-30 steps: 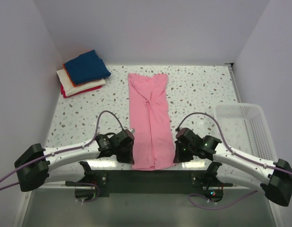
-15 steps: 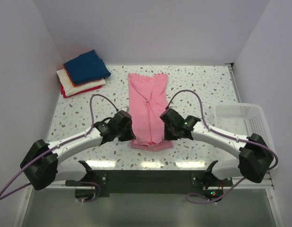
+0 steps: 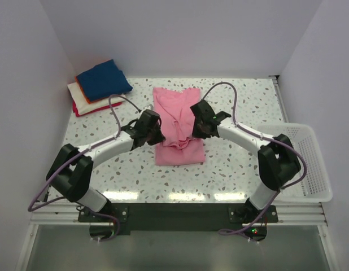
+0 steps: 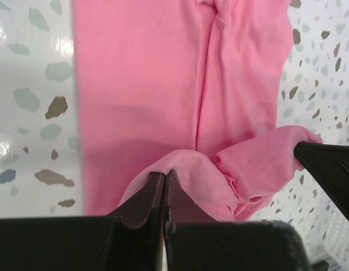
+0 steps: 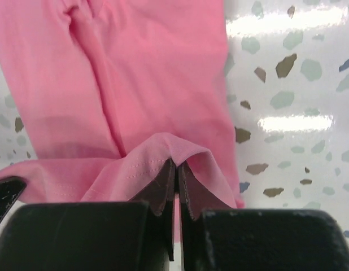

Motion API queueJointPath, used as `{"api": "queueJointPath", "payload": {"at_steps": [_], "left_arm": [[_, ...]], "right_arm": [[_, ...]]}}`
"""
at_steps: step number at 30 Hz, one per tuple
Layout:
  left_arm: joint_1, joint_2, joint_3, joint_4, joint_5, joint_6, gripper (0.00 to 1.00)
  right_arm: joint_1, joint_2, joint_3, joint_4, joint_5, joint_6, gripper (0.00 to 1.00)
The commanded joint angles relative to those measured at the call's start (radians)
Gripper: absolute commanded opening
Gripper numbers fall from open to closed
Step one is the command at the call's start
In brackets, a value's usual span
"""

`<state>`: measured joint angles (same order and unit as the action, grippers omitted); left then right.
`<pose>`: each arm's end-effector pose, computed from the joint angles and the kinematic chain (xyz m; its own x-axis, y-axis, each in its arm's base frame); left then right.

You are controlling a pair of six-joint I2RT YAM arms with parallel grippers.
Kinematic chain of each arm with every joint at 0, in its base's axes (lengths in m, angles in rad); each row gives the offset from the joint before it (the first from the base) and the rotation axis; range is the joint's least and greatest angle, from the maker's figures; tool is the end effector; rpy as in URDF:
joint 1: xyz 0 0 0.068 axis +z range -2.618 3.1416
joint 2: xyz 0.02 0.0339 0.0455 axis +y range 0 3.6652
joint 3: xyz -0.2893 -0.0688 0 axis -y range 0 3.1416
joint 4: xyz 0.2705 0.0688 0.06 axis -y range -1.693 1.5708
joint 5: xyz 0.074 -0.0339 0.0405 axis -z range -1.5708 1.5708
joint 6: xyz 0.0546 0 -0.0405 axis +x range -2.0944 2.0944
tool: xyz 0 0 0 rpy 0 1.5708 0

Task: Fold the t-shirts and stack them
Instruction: Fold the tshirt

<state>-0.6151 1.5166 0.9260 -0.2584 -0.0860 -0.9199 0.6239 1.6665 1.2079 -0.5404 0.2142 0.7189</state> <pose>0.2863 -0.1966 0.2052 -0.7919 -0.4109 -0.4516 -0.1674 0.8574 -0.4866 0.3198 0.2159 0.2284 -0.8281 0.1968 -0.5249 0.0901 0.9709 0.2219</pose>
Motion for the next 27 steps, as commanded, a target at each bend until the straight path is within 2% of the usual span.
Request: {"api": "queueJointPath", "payload": {"at_steps": [1, 14, 27], "left_arm": [[0.041, 0.063, 0.08, 0.053, -0.021, 0.023, 0.0], [0.147, 0.224, 0.177, 0.076, 0.029, 0.045, 0.0], [0.206, 0.306, 0.26, 0.09, 0.08, 0.093, 0.0]], "right_arm": [[-0.035, 0.05, 0.077, 0.043, -0.018, -0.026, 0.0], [-0.122, 0.228, 0.209, 0.086, -0.099, -0.047, 0.0], [-0.179, 0.308, 0.278, 0.08, -0.128, -0.058, 0.0]]}}
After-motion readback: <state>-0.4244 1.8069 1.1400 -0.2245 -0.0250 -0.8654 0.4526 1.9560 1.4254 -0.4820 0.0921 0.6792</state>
